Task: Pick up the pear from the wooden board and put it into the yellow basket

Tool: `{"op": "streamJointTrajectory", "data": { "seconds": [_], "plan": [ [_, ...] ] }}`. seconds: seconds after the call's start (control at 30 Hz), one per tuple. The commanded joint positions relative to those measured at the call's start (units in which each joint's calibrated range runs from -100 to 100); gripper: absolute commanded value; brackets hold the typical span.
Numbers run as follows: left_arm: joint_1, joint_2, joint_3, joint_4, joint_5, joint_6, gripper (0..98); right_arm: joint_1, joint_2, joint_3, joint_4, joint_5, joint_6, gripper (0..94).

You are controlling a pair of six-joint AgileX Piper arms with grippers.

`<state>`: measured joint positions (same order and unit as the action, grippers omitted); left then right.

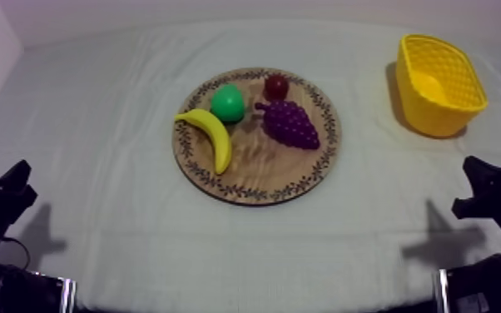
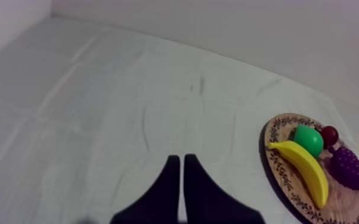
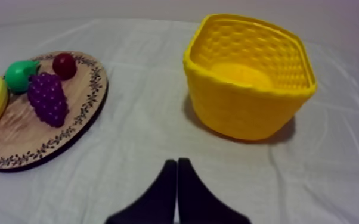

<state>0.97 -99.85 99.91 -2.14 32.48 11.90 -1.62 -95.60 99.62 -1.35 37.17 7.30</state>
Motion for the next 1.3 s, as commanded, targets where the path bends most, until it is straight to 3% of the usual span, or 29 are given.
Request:
{"op": "streamJointTrajectory", "data": {
  "seconds": [0.0, 0.5, 0.63, 0.8, 0.97, 1.07, 1.27],
  "plan": [
    [0.01, 0.02, -0.02, 0.01, 0.02, 0.0, 0.1, 0.02, -0.07, 0.15, 0.06, -0.23, 3.03, 0.2],
    [0.01, 0.02, -0.02, 0.01, 0.02, 0.0, 0.1, 0.02, -0.07, 0.15, 0.06, -0.23, 3.03, 0.2],
    [0.01, 0.02, -0.02, 0.01, 0.02, 0.01, 0.1, -0.86, -0.11, -0.51, -0.09, 2.6, 4.02, 0.5],
    [0.01, 0.02, -0.02, 0.01, 0.02, -0.01, 0.1, -3.65, 2.49, -1.04, 1.01, 1.32, 1.67, 0.6],
    [0.01, 0.02, -0.02, 0.01, 0.02, 0.0, 0.1, -6.92, 17.27, -10.72, 3.7, -0.03, -2.9, 0.5],
    [0.01, 0.02, -0.02, 0.01, 0.02, 0.0, 0.1, -7.98, 28.21, -23.38, 3.64, 5.0, -4.62, 0.5],
    [0.01, 0.02, -0.02, 0.01, 0.02, 0.01, 0.1, -10.74, 49.6, -54.73, 4.61, 22.53, -9.28, 0.5]
  ]
}}
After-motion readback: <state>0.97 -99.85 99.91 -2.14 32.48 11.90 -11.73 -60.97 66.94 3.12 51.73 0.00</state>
